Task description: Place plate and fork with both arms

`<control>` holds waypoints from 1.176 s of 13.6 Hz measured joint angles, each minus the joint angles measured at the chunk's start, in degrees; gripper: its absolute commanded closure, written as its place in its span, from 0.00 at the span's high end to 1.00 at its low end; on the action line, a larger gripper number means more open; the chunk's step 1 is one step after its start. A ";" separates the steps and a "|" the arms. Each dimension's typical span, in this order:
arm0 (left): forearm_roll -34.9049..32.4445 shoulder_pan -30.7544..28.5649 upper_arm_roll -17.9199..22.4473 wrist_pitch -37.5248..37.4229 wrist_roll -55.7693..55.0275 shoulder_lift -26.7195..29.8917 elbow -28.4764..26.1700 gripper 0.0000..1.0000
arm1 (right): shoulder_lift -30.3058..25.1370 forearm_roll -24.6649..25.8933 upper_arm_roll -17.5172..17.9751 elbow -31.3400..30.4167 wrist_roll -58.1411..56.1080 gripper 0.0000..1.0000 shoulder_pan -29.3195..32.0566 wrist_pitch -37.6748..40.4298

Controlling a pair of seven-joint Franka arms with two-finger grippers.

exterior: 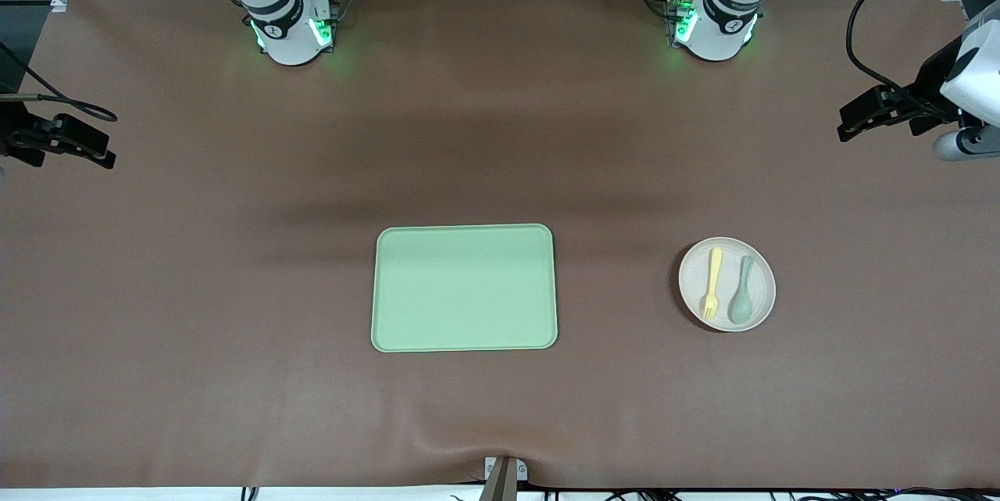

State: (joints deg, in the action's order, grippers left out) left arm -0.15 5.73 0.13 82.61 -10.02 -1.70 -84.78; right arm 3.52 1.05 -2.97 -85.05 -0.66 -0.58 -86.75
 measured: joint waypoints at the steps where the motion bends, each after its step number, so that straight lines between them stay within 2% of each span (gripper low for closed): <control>1: 0.00 0.01 -0.01 0.01 0.00 -0.02 0.00 1.00 | 0.00 0.00 0.00 0.00 0.00 1.00 0.00 0.00; 5: 0.00 -0.13 0.03 0.56 0.00 -0.88 -0.04 1.00 | 0.00 0.00 0.00 0.00 0.00 1.00 0.00 0.00; 16: -1.51 -0.28 -0.13 8.77 -0.03 -8.98 -0.60 1.00 | 0.03 0.00 0.00 0.00 0.00 1.00 0.00 0.01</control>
State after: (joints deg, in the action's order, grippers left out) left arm -1.66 5.45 0.00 91.39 -10.04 -10.68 -85.38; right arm 3.55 1.05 -2.97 -85.06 -0.66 -0.58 -86.73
